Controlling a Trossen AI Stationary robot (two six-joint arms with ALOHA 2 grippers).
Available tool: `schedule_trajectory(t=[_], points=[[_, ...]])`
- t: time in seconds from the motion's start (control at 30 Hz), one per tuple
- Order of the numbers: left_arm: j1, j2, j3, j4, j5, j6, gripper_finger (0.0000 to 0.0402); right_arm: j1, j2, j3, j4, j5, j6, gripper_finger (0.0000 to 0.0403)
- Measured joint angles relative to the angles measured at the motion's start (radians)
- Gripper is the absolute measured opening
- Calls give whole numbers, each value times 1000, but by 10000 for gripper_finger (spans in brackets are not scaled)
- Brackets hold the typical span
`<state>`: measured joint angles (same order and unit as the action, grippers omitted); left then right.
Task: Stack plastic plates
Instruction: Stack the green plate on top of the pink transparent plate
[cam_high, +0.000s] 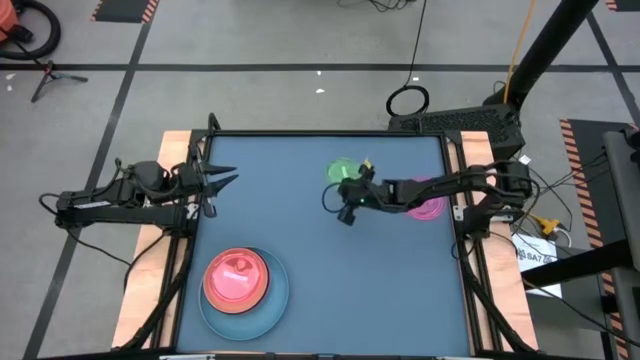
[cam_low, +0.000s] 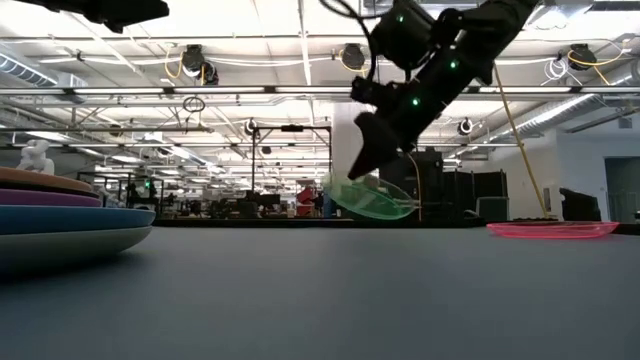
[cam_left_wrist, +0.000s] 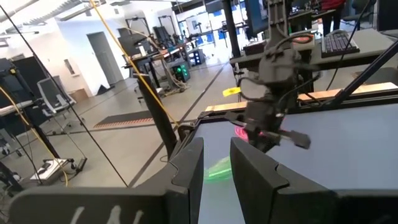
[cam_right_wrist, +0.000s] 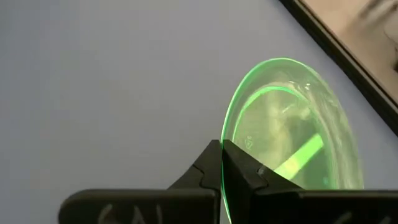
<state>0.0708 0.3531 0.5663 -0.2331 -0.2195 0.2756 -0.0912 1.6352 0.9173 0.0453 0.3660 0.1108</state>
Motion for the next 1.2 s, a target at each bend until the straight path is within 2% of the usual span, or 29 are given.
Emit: schedule_trajectory(t=[0.23, 0.33, 0.5, 0.7, 1.0, 1.2], points=[[0, 0, 0, 0, 0, 4, 88, 99, 0, 1, 174, 2, -77, 0], [0, 0, 0, 3, 0, 4, 88, 137, 0, 32, 180, 1, -112, 0], [0, 0, 0, 5, 0, 4, 88, 205, 53, 189, 108, -8, -204, 0], [0, 0, 0, 7, 0, -7, 88, 274, 177, 420, -20, -112, -311, 0], [0, 0, 0, 3, 0, -22, 88, 371, 338, 625, -12, -162, -442, 0], [0, 0, 0, 4, 0, -22, 88, 411, 511, 806, -28, -172, -534, 0]])
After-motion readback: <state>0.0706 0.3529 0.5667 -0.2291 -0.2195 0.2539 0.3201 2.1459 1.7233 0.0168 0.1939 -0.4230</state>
